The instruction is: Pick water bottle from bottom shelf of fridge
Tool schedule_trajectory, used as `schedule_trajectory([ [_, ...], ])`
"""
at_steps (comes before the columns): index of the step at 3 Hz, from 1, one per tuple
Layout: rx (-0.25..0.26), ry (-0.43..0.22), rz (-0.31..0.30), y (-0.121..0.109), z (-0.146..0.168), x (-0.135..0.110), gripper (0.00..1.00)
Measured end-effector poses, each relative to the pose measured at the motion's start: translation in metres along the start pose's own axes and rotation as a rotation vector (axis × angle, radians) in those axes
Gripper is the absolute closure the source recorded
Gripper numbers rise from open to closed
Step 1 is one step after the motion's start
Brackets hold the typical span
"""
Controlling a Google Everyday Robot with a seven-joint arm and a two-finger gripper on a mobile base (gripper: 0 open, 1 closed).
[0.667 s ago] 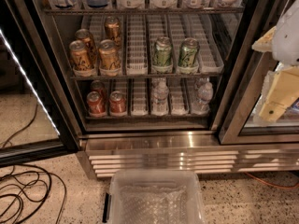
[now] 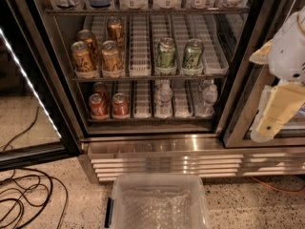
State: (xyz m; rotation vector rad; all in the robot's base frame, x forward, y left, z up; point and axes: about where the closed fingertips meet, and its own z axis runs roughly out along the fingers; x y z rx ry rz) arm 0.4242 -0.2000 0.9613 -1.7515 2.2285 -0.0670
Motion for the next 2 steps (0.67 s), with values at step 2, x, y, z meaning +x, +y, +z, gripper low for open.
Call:
schedule_trajectory([
  [2,-0.159,-0.2,0.023,0.083,0.096,-0.039,0.0],
])
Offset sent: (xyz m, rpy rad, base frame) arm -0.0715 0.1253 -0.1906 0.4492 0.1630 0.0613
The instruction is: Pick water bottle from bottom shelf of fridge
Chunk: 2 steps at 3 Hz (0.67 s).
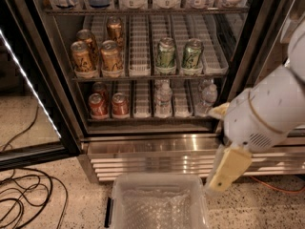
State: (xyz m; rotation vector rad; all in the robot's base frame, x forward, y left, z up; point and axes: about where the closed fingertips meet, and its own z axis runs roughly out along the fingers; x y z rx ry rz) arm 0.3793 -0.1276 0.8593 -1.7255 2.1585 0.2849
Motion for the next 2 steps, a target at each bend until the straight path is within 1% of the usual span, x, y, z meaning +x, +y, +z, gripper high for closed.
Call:
schedule_trajectory([
  [1,-0.031,-0.127,0.09,0.035,0.054,-0.005,0.0],
  [2,-0.077,-0.223,0.217,0.055,0.119,0.003,0.0],
])
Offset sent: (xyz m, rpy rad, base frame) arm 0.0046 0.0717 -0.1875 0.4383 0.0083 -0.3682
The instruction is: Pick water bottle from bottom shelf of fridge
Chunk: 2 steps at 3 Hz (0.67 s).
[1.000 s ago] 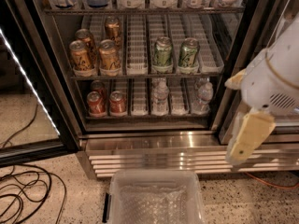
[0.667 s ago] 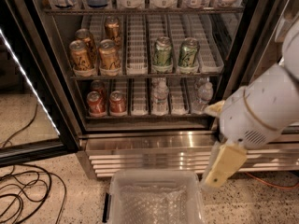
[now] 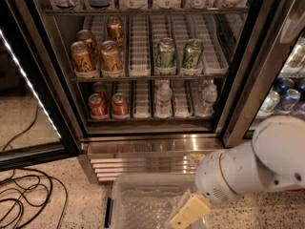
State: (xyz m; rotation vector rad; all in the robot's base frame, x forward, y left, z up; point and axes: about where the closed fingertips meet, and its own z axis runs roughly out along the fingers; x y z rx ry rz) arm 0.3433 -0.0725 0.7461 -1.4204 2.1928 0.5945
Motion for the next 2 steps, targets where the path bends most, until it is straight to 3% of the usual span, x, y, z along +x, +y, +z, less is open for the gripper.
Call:
schedule_trajectory([
  [1,-0.011,-0.108,0.098,-0.002,0.052,0.012,0.0],
  [2,0.057,-0.189,0.15,-0.017,0.081,0.014,0.0],
])
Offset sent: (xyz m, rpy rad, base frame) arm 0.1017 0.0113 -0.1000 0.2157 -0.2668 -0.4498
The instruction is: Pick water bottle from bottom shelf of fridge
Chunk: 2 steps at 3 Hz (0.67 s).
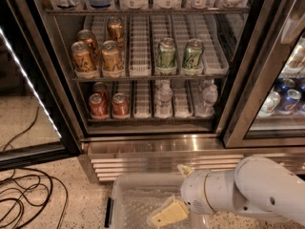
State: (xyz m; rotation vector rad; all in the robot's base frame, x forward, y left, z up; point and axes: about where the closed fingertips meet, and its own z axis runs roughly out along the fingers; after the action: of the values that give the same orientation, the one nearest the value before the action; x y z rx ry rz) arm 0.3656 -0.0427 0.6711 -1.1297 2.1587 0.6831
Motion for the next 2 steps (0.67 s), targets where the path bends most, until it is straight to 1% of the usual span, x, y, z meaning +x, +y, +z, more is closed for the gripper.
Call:
schedule_trajectory([
  [1,0.122,-0.022,0.007,-0.025,0.012,-0.002,0.0],
  [2,0.285,-0.007,-0.004,-0.064,0.011,-0.002,0.0],
])
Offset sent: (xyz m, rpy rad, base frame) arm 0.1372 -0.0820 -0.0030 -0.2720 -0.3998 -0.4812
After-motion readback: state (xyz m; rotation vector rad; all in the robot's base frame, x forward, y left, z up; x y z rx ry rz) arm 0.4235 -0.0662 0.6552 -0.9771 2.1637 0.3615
